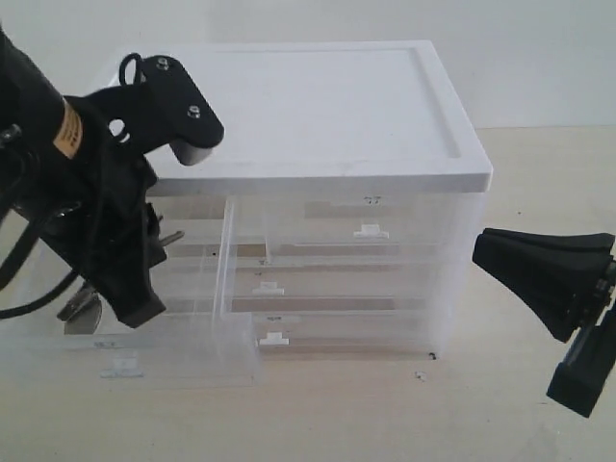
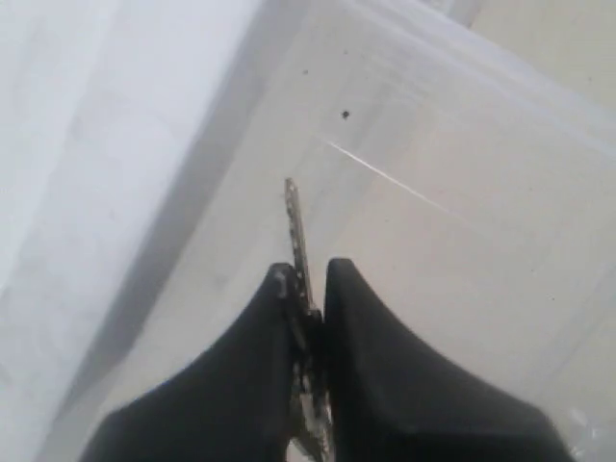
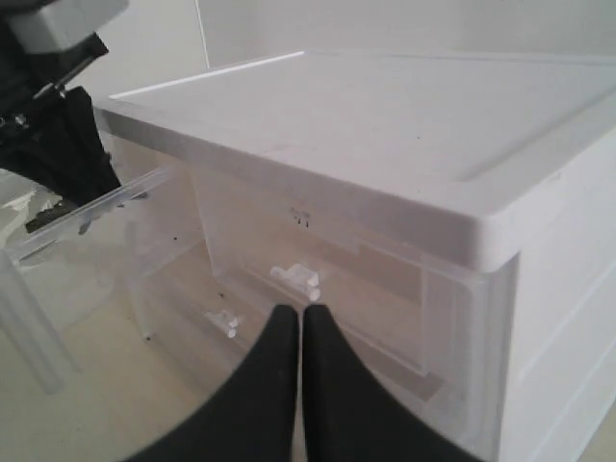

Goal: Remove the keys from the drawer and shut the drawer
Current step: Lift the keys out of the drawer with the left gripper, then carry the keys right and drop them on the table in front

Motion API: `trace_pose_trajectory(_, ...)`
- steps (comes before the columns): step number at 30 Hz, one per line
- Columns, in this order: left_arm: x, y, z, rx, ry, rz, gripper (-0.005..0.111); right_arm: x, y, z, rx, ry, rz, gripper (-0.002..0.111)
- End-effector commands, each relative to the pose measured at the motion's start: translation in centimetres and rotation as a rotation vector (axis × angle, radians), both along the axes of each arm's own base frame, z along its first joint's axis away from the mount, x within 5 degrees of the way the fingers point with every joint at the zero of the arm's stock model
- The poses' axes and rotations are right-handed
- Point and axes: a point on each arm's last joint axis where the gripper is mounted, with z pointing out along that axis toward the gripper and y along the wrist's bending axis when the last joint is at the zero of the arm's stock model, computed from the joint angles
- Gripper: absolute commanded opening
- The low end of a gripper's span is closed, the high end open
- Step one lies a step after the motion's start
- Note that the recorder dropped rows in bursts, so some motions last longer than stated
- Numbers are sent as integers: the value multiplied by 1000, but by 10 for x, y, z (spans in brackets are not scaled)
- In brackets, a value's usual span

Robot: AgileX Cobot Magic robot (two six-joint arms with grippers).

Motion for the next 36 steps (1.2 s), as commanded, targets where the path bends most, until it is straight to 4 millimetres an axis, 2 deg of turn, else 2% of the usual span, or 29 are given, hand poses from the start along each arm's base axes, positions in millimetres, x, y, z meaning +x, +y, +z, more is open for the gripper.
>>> trace_pose_trajectory(1, -3, 4, 36, -76, -105, -9, 4, 0, 1, 2, 15, -5, 7, 0)
trace_pose_trajectory(4, -7, 5, 62, -125, -158, -14, 4, 0, 1, 2, 15, -5, 7, 0)
trace_pose_trajectory(5, -9, 5, 65, -142, -159, -18, 4, 0, 1, 2, 15, -5, 7, 0)
trace_pose_trajectory(7, -27, -2, 82, -190, -193, -110, 4, 0, 1, 2, 15, -5, 7, 0)
trace_pose_trajectory(12, -52, -13, 112, -320, -292, -227, 4, 0, 1, 2, 15, -5, 7, 0)
trace_pose_trajectory(19, -74, -46, 118, -575, -221, -434, 4, 0, 1, 2, 15, -5, 7, 0)
trace_pose_trajectory(22, -75, -59, 112, -614, -167, -493, 4, 0, 1, 2, 15, -5, 7, 0)
trace_pose_trajectory(30, -48, -92, 62, -506, -99, -494, 4, 1, 0, 1, 8, 1, -2, 0)
trace_pose_trajectory(36, -31, -98, 33, -439, -99, -468, 4, 1, 0, 1, 9, 0, -4, 0)
